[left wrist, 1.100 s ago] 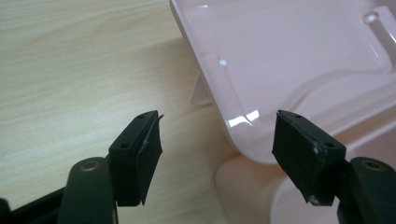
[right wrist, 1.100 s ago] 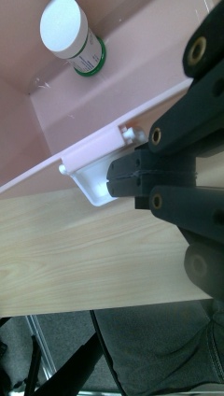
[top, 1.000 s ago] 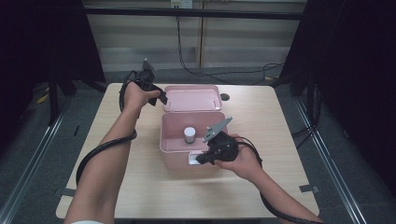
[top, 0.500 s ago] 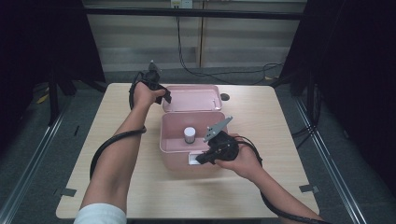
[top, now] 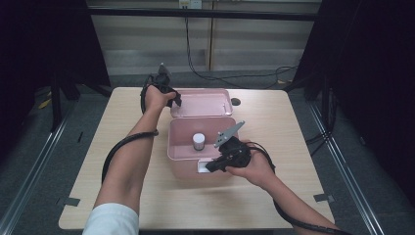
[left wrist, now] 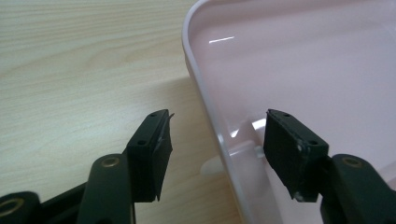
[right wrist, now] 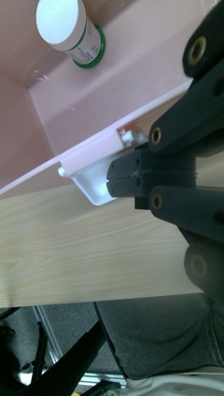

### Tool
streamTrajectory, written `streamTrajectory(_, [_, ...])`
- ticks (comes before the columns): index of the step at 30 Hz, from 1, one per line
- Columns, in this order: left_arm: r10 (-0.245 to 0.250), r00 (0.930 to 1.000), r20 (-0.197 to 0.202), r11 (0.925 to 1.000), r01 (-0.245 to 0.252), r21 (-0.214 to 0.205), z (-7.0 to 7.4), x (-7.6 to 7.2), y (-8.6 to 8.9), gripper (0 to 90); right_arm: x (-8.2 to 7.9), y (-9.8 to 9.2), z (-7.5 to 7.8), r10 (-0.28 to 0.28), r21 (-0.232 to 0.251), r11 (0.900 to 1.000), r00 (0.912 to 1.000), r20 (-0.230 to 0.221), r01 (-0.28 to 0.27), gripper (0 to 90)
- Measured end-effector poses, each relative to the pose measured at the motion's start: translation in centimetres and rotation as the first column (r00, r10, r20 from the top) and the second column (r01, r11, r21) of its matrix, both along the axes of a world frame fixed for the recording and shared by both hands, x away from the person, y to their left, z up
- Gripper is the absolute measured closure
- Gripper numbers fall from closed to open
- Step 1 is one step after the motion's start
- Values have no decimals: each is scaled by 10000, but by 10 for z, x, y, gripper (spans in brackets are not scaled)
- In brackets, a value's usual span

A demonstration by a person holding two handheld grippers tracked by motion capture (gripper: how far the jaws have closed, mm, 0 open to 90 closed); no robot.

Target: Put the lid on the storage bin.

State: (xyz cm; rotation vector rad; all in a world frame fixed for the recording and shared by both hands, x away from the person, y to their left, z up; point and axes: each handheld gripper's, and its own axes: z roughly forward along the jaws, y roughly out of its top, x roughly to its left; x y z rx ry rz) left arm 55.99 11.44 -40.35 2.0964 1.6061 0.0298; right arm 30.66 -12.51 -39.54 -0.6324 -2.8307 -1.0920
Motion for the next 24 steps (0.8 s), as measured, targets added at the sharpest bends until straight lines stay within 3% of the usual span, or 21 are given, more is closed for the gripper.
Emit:
streamTrajectory(2, [173, 9998, 42, 9993, -171, -324, -1, 2, 1, 549, 0, 1, 1, 36, -92, 10000, 10000, 32, -35, 900])
streamTrajectory(5, [285, 9996, -86, 9985, -289, -464, -1, 3, 1, 626, 1, 0, 1, 48, -103, 9999, 10000, -9, -48, 900])
streamTrajectory(11, [818, 9952, -536, 9940, -853, -681, 3, 2, 3, 657, 3, 0, 1, 67, -79, 9999, 9999, -80, -68, 900])
streamTrajectory(24, [977, 9947, -319, 9932, -995, -601, 15, -4, 2, 674, 2, 0, 0, 1, -22, 10000, 9998, -182, -1, 900])
